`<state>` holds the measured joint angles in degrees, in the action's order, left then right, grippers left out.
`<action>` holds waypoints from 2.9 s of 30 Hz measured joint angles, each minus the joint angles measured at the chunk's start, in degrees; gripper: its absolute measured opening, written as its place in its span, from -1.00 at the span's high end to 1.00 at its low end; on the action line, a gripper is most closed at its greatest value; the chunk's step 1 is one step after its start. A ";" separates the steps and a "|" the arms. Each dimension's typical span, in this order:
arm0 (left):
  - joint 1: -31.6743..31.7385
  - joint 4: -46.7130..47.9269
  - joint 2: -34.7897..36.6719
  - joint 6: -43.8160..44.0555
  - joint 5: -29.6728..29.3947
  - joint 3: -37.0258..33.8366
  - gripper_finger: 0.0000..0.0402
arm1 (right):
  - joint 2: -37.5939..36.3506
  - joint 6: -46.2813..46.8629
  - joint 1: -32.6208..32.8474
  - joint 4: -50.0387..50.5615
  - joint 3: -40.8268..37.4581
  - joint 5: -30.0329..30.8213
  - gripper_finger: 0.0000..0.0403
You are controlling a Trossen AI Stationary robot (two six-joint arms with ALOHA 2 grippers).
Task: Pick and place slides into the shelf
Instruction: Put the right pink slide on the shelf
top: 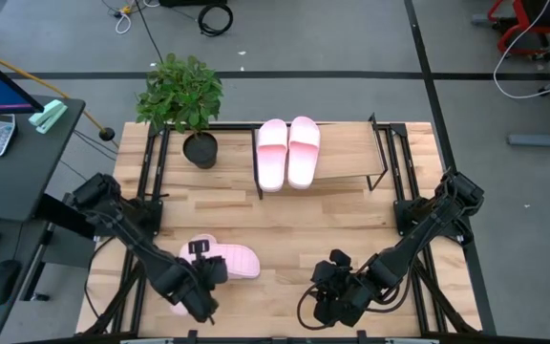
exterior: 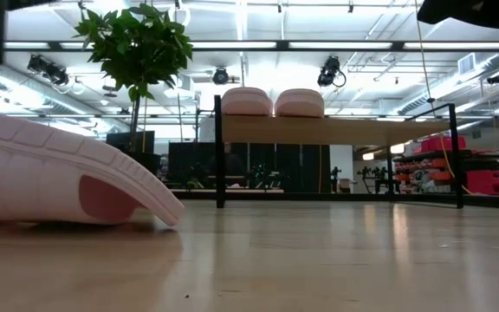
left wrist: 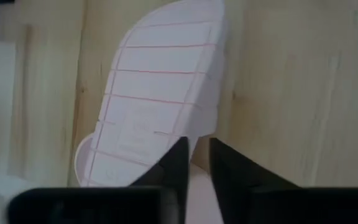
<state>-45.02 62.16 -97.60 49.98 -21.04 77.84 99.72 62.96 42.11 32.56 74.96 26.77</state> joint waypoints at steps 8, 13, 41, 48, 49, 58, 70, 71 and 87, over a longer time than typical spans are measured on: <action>0.98 -0.31 0.04 -0.93 0.27 -0.67 -0.08 | 0.00 -0.16 0.00 0.02 0.02 0.89 0.12; 0.88 -0.19 0.06 -3.10 0.21 -2.88 -0.45 | 0.00 -0.14 0.00 0.00 0.02 1.33 0.12; 2.63 -7.14 0.17 -8.72 -2.51 -14.38 -0.26 | 0.00 -0.16 -1.55 0.09 0.02 1.79 0.12; 4.56 -5.89 0.11 -8.81 -2.31 -12.92 0.21 | 0.00 -0.15 -1.51 0.08 0.02 1.72 0.13; 4.81 -5.48 0.11 -8.80 -2.33 -12.59 0.27 | 0.00 -0.14 -1.51 0.07 0.02 1.72 0.13; 7.94 0.42 0.22 -8.43 -1.57 -7.14 0.50 | 0.00 1.07 -1.55 0.92 0.02 1.36 0.16; 14.31 5.86 4.25 -8.46 -11.27 11.93 0.55 | -5.26 3.62 -0.45 8.83 0.02 -1.74 0.25; 14.97 5.52 4.70 -8.33 -12.29 13.21 0.55 | -6.13 3.17 -0.23 9.33 0.02 -1.58 0.27; 24.37 -23.85 8.39 -5.68 -15.10 19.10 0.56 | -22.51 1.33 5.36 15.69 0.02 11.29 0.36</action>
<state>-20.66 38.31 -89.21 44.30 -36.14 96.95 77.21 64.29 47.46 48.24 74.98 38.06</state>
